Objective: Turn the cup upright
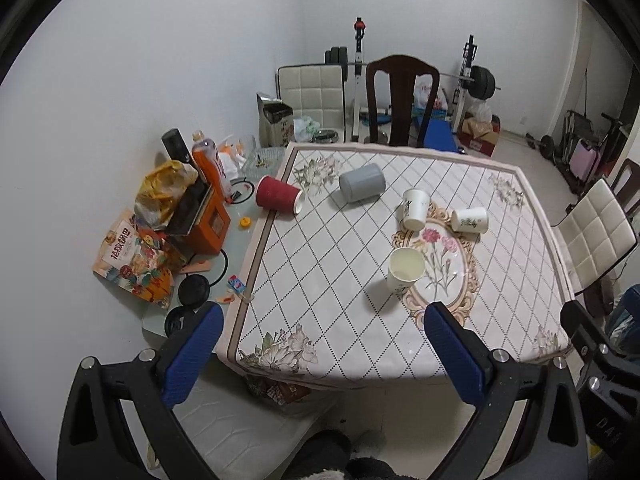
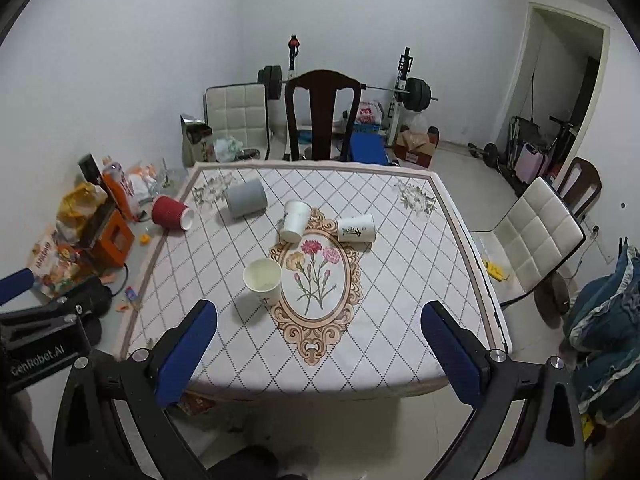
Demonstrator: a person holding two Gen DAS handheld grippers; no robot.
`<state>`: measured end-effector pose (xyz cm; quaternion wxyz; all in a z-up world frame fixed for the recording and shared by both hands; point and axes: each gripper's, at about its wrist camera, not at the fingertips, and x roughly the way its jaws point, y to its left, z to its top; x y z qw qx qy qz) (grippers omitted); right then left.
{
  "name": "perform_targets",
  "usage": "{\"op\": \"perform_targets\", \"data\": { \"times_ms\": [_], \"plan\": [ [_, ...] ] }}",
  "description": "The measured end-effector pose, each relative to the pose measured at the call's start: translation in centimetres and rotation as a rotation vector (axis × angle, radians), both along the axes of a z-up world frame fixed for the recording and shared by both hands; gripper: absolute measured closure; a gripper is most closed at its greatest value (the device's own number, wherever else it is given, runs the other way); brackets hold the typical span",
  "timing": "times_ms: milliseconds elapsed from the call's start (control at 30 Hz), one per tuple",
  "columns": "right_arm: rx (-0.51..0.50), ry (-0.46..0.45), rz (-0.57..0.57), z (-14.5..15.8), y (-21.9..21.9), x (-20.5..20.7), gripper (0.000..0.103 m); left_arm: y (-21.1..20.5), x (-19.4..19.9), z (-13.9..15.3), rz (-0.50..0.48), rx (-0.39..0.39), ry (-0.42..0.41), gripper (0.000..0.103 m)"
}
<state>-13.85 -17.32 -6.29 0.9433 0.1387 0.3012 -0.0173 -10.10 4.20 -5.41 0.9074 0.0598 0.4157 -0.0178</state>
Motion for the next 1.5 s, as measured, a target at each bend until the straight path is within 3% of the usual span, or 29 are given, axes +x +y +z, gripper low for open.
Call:
{"op": "perform_targets", "data": {
  "times_ms": [400, 1500],
  "plan": [
    [-0.004, -0.033, 0.007, 3.2, -0.5, -3.4, 0.0, 0.2, -2.6, 2.8, -0.002, -0.013, -0.05, 0.001],
    [0.001, 0.007, 0.024, 2.9, 1.0, -2.7, 0.0, 1.7, -2.9, 2.4, 0.025, -0.01, -0.026, 0.0]
  ]
}}
